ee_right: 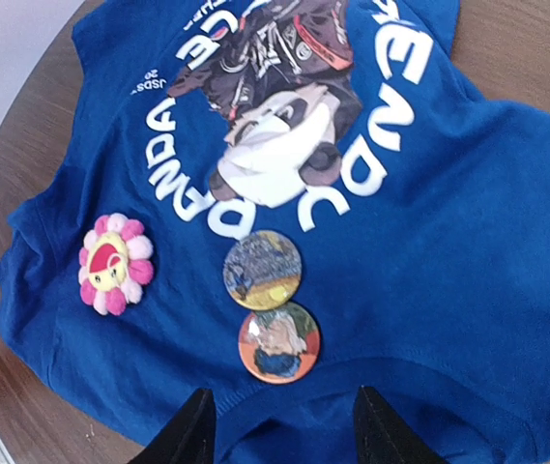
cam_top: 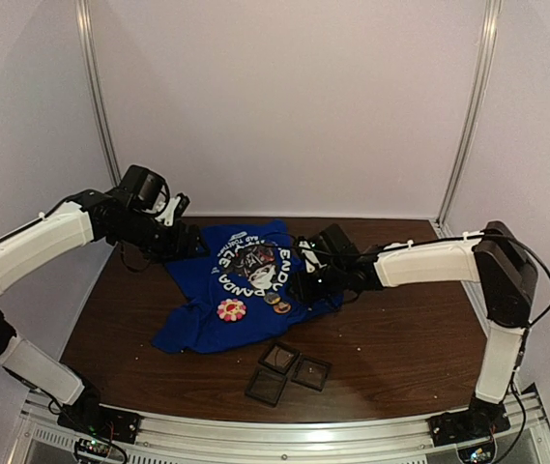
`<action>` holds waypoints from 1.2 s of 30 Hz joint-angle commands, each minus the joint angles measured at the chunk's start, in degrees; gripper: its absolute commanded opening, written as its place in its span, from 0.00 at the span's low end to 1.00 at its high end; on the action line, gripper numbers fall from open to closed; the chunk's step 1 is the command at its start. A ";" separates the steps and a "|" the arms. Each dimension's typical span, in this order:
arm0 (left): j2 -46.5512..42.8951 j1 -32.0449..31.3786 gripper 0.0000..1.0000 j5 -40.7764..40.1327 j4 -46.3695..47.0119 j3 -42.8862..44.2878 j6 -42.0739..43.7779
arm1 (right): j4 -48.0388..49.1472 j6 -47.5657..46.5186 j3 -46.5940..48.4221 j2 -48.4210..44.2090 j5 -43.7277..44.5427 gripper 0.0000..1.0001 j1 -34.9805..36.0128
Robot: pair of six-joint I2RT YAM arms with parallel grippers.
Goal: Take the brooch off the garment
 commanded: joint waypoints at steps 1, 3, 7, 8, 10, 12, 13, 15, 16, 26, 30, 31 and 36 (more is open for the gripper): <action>0.31 -0.09 0.81 -2.89 2.33 -0.39 2.55 | -1.84 -4.02 5.29 4.62 -0.35 0.49 0.59; -0.22 -0.11 0.81 -3.68 2.06 -0.25 3.08 | -2.49 -5.04 7.30 6.62 -0.83 0.49 0.62; -1.24 -0.09 0.82 -6.48 1.49 0.12 3.92 | -2.61 -6.29 10.38 9.92 -1.22 0.46 0.83; -1.41 -0.09 0.82 -6.74 1.46 0.05 4.02 | -2.43 -6.85 11.11 10.55 -1.32 0.46 0.91; -1.56 -0.09 0.82 -6.80 1.45 -0.15 4.05 | -2.53 -7.97 12.67 11.98 -1.45 0.45 1.10; -1.49 -0.09 0.82 -6.59 1.56 -0.29 3.97 | -3.73 -9.60 14.80 13.52 -1.74 0.44 1.41; -1.43 -0.10 0.82 -6.41 1.63 -0.40 3.91 | -4.31 -10.21 15.97 14.25 -1.38 0.43 1.57; -1.15 -0.09 0.82 -5.99 1.68 -0.41 3.80 | -5.18 -11.37 17.91 15.70 -0.65 0.41 1.96; -1.00 -0.09 0.82 -5.84 1.69 -0.41 3.73 | -5.49 -11.81 18.92 16.49 -0.39 0.41 2.10; -0.88 -0.09 0.82 -4.35 1.50 -0.32 3.29 | -7.95 -14.44 26.85 23.48 -0.94 0.33 2.50; -0.84 -0.09 0.82 -4.19 1.55 -0.46 3.16 | -8.52 -14.13 28.07 25.09 0.60 0.31 2.61; -0.74 -0.09 0.82 -4.05 1.58 -0.47 3.12 | -8.54 -13.99 28.00 25.20 0.73 0.31 2.62; -0.59 -0.10 0.82 -3.20 1.69 -0.51 2.81 | -9.41 -14.60 27.65 25.91 5.50 0.33 2.94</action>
